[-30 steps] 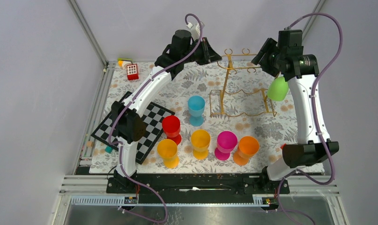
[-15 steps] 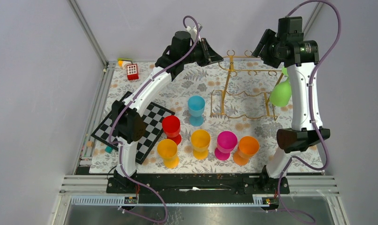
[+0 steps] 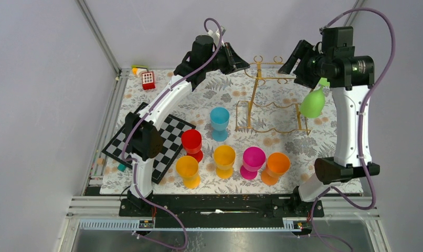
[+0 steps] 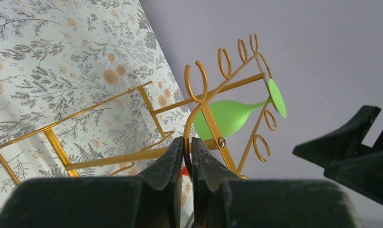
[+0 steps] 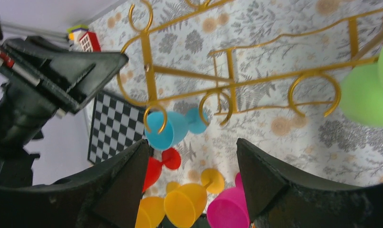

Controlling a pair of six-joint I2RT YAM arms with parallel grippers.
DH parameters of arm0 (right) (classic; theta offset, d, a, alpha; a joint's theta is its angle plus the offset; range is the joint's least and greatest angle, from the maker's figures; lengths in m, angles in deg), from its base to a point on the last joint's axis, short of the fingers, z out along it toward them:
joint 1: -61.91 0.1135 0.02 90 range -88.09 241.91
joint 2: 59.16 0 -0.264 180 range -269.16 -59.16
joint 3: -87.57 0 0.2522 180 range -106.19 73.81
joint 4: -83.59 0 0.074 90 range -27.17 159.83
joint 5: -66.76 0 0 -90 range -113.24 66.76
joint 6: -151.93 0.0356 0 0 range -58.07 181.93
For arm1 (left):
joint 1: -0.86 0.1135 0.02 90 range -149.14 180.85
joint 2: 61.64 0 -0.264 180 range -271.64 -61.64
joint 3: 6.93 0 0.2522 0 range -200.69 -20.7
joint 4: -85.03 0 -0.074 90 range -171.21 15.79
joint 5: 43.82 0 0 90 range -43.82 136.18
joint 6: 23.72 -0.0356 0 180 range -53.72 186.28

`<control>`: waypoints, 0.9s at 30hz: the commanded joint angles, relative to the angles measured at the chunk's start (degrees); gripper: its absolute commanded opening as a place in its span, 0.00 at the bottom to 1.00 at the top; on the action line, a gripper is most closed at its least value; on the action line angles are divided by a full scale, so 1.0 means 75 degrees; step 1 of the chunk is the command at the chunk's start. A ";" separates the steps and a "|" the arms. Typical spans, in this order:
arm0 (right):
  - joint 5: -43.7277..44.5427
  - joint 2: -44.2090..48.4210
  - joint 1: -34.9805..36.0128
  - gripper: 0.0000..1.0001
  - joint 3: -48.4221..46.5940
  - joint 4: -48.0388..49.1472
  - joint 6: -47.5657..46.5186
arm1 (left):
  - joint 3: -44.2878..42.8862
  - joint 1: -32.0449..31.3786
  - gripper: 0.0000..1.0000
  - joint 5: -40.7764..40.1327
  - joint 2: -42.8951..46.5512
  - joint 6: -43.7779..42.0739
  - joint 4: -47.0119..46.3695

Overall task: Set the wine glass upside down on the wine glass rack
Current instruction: Adjust the wine rack at the center of the board.

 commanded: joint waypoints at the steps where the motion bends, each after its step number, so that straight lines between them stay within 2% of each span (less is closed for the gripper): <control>1: -0.0801 0.0368 0.0064 0.75 0.0515 -0.0493 0.0142 | 0.0163 -0.0050 0.00 -0.0029 0.0239 -0.0154 0.0172; 9: -0.0118 0.0590 0.0060 0.76 0.1696 0.0207 0.0074 | 0.0168 -0.0060 0.00 0.0020 0.0260 -0.0046 0.0146; 14: 0.0555 0.0597 0.0072 0.76 0.2141 0.1293 0.0203 | 0.0298 -0.0062 0.00 0.0090 0.0356 0.0010 0.0135; 27: 0.0584 -0.0735 0.0060 0.76 0.0891 0.1744 0.0488 | 0.0930 -0.0109 0.00 0.0502 0.0781 0.0889 -0.0184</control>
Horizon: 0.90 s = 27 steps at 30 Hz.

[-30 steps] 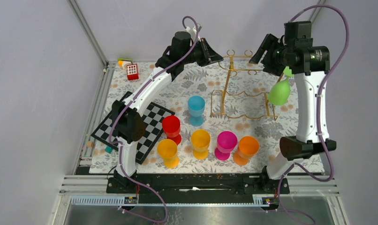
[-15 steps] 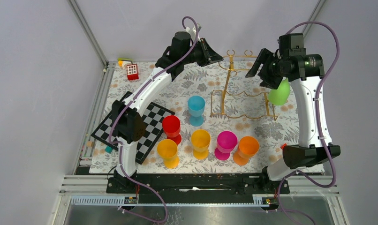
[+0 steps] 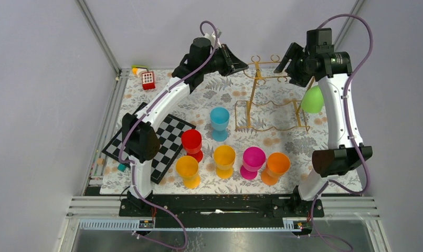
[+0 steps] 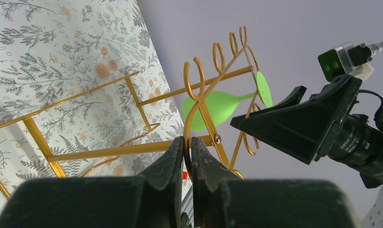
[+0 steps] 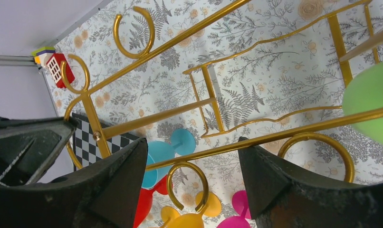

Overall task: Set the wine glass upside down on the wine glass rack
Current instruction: Adjust the wine rack at the center of the board.

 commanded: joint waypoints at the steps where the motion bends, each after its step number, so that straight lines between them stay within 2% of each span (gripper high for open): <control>1: 0.0069 -0.0514 0.0046 0.76 -0.0824 0.0367 0.0159 | 0.0372 -0.0129 0.00 0.0546 0.0524 0.0293 0.0168; 8: -0.0114 -0.1693 0.0048 0.76 -0.2930 -0.0621 -0.0109 | 0.0565 -0.0197 0.00 0.0836 0.0709 0.0728 0.0167; 17: -0.0669 -0.1998 0.0053 0.75 -0.2852 -0.0565 -0.0021 | 0.1098 -0.0458 0.00 0.1190 0.0951 0.1389 -0.0183; 27: -0.1177 -0.2355 0.0047 0.73 -0.3053 -0.0675 -0.0116 | 0.1534 -0.0838 0.00 0.1345 0.1230 0.1567 -0.0208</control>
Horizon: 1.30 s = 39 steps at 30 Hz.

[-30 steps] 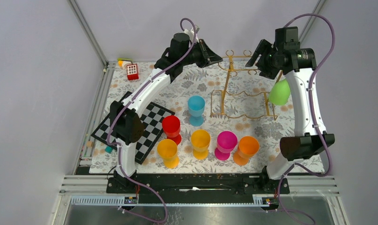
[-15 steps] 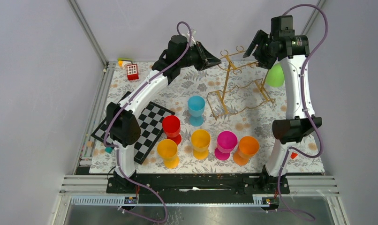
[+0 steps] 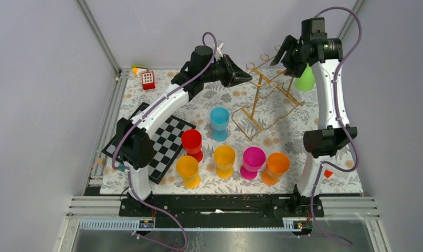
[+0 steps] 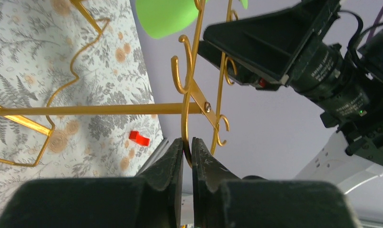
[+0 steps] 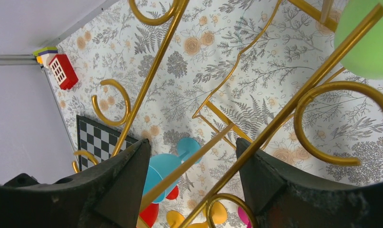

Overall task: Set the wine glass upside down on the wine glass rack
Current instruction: Adjust the wine rack at the center of the board.

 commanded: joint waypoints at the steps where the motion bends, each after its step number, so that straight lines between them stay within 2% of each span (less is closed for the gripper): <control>1: -0.0826 -0.0238 0.0128 0.73 -0.0359 0.0192 -0.0063 | 0.0270 -0.0556 0.00 0.0921 0.0383 0.0004 -0.0076; 8: -0.1041 -0.0531 0.0126 0.75 -0.0795 -0.0115 -0.0200 | 0.0669 -0.0641 0.00 0.0906 0.0660 0.0198 -0.0336; 14: -0.0365 -0.0306 0.0127 0.78 -0.0801 -0.0226 -0.0547 | 0.0759 -0.0621 0.02 0.0724 0.0851 -0.0159 -0.0174; 17: 0.0112 -0.0039 0.0092 0.84 -0.0804 -0.0196 -0.0696 | 0.0779 -0.0555 0.16 0.0633 0.0928 -0.0331 -0.0159; 23: 0.0539 0.0625 -0.0081 0.93 -0.0562 0.0021 -0.0718 | 0.0904 -0.0291 0.65 0.0289 0.1202 -0.0785 -0.0145; 28: 0.0827 0.1510 -0.0121 0.98 0.0226 0.0496 -0.0681 | 0.1299 0.0017 0.94 -0.0201 0.1709 -0.1260 -0.0354; 30: 0.1004 0.1875 -0.0121 0.98 0.0532 0.0579 -0.0673 | 0.1515 0.0169 0.99 -0.0332 0.2005 -0.1462 -0.0466; 33: 0.1297 0.2601 -0.0121 1.00 0.1177 0.0733 -0.0700 | 0.1787 0.0426 0.99 -0.0502 0.2408 -0.2003 -0.0440; 39: 0.2218 0.4864 -0.0138 1.00 0.4038 0.1884 -0.0834 | 0.2242 0.0895 0.99 -0.0980 0.3259 -0.3843 0.0564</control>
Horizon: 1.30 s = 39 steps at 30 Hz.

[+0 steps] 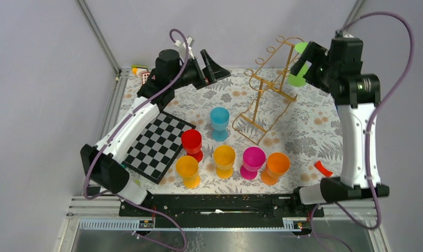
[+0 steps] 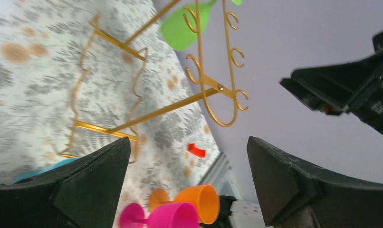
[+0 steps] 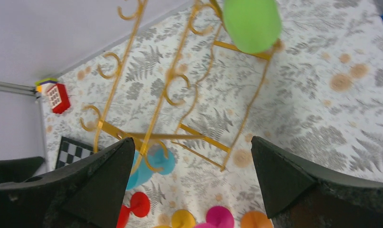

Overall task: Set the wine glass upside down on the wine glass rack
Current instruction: Adjust the wine rack at the center of the board, then pick up the wine glass at the center of the board.

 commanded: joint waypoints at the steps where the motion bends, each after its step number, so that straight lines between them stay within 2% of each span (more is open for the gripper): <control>1: 0.1038 0.1713 -0.0101 1.00 0.1942 0.1115 -0.0075 | 0.0189 0.0230 0.99 -0.0660 0.0798 -0.1957 0.0794; 4: 0.1007 0.2935 -0.0518 1.00 0.3519 0.1661 0.0137 | 0.0295 0.0293 0.99 -0.1166 0.1127 -0.3127 0.1736; 9: -0.0402 0.4100 -0.1631 0.99 0.5131 0.1693 0.0177 | 0.0734 0.0396 0.99 -0.1782 0.1505 -0.4240 0.2513; 14: -0.1110 0.4744 -0.1694 1.00 0.6243 0.1613 0.0173 | 0.1040 0.0547 0.99 -0.1654 0.1653 -0.4856 0.3073; 18: -0.0865 0.5239 -0.1694 1.00 0.7026 0.1514 0.0748 | 0.1006 0.0610 0.99 -0.1456 0.1435 -0.4932 0.3463; 25: -0.1037 0.5402 -0.1694 1.00 0.7488 0.1484 0.0772 | 0.0336 0.0617 0.96 -0.0825 0.0429 -0.4702 0.4322; 30: -0.1160 0.5188 -0.1694 1.00 0.7374 0.1506 0.0684 | -0.0273 0.0591 0.86 -0.0340 -0.0465 -0.4521 0.4972; 39: -0.1603 0.4831 -0.1694 1.00 0.7326 0.1618 0.0333 | -0.0694 0.0275 0.73 -0.0499 -0.1386 -0.4022 0.5263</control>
